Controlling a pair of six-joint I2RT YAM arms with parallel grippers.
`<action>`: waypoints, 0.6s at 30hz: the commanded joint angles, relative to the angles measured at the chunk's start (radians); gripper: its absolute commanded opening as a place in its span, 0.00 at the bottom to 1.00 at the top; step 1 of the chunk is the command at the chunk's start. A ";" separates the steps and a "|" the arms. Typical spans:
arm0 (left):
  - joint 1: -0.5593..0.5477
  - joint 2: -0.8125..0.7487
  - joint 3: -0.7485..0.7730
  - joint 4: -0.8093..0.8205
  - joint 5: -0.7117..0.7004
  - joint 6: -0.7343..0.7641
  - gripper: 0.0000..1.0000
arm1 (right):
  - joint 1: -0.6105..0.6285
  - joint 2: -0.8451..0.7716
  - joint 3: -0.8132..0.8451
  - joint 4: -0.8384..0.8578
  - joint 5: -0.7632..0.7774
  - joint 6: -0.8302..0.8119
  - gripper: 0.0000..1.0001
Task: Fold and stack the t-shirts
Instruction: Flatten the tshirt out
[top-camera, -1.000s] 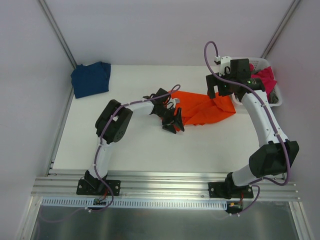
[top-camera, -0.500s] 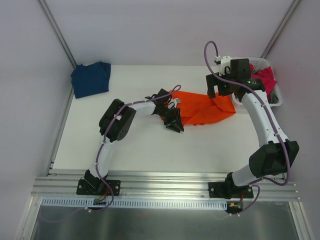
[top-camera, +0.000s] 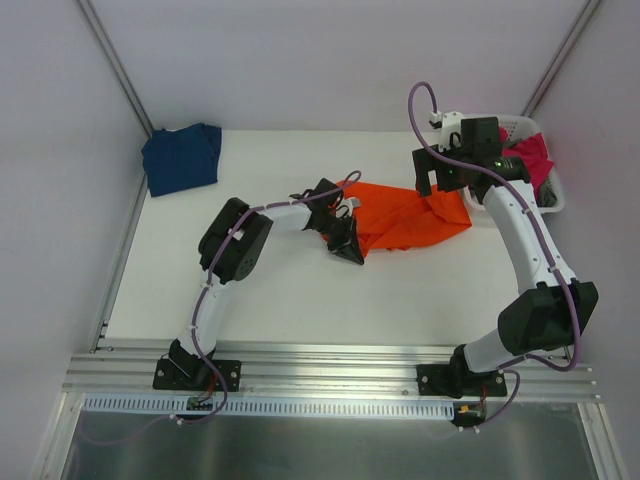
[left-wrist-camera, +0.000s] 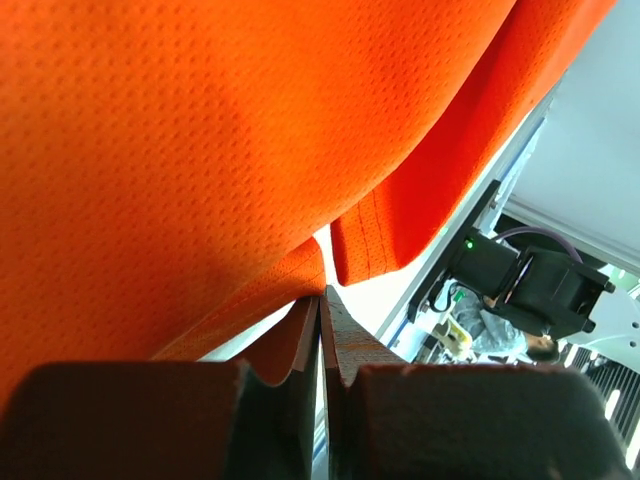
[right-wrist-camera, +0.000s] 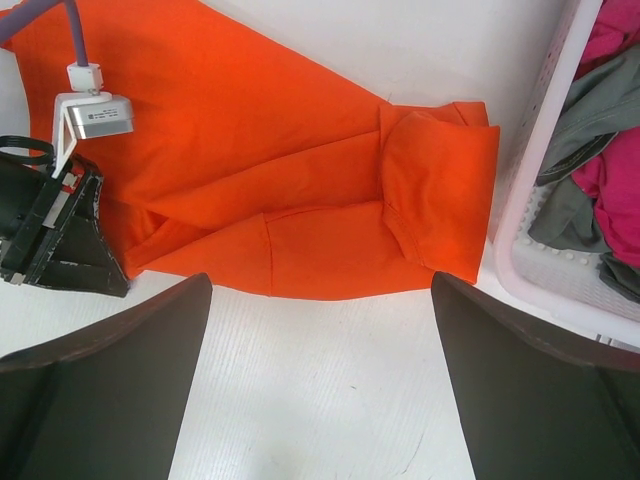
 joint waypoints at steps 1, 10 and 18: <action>0.026 -0.083 -0.018 0.013 -0.020 0.009 0.00 | 0.006 -0.010 0.044 0.040 0.014 0.008 0.97; 0.101 -0.232 -0.087 -0.040 -0.092 0.066 0.00 | 0.006 0.019 0.070 0.043 0.014 0.000 0.97; 0.150 -0.294 -0.120 -0.060 -0.108 0.089 0.00 | 0.004 0.123 0.068 0.047 0.040 -0.052 0.97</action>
